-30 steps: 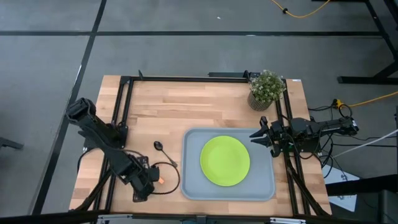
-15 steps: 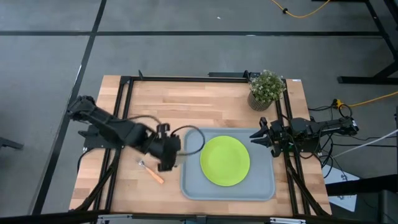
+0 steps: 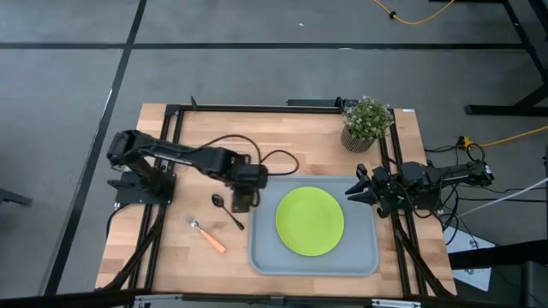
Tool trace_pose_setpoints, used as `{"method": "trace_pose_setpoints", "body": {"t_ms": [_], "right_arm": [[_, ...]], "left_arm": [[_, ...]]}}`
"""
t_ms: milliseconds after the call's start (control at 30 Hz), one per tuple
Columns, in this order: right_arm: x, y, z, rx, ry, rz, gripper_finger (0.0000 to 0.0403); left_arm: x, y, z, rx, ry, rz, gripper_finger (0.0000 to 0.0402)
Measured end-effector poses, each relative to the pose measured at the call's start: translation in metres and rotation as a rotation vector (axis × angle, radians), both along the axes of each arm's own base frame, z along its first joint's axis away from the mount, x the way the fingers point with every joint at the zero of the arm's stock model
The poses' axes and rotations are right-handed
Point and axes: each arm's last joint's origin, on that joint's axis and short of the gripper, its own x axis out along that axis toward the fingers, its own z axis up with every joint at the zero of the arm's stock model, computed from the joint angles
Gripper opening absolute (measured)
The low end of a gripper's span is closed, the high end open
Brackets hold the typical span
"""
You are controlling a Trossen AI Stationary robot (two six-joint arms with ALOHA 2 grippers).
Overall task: Pick and place plate/cup/fork/spoon on tray
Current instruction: Put the pink cup on the gray serving tray to the top left of the green plate
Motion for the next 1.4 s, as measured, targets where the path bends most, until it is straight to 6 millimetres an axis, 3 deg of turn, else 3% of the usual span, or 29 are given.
{"method": "trace_pose_setpoints", "body": {"t_ms": [467,833,1133,1400], "right_arm": [[0.0,0.0,0.0,-0.029,-0.004,-0.001,0.0094],[0.0,0.0,0.0,-0.03,-0.003,-0.001,0.0094],[0.0,0.0,-0.001,-0.031,-0.001,-0.001,0.0094],[0.001,0.0,-0.001,-0.032,0.001,-0.001,0.0094]], "left_arm": [[0.046,0.018,-0.059,-0.029,0.022,0.021,0.0],[0.051,0.036,-0.059,-0.023,-0.017,0.071,0.0003],[0.058,0.038,-0.077,-0.027,0.021,0.077,0.0009],[0.059,0.038,-0.078,-0.02,0.018,0.071,0.0018]]}}
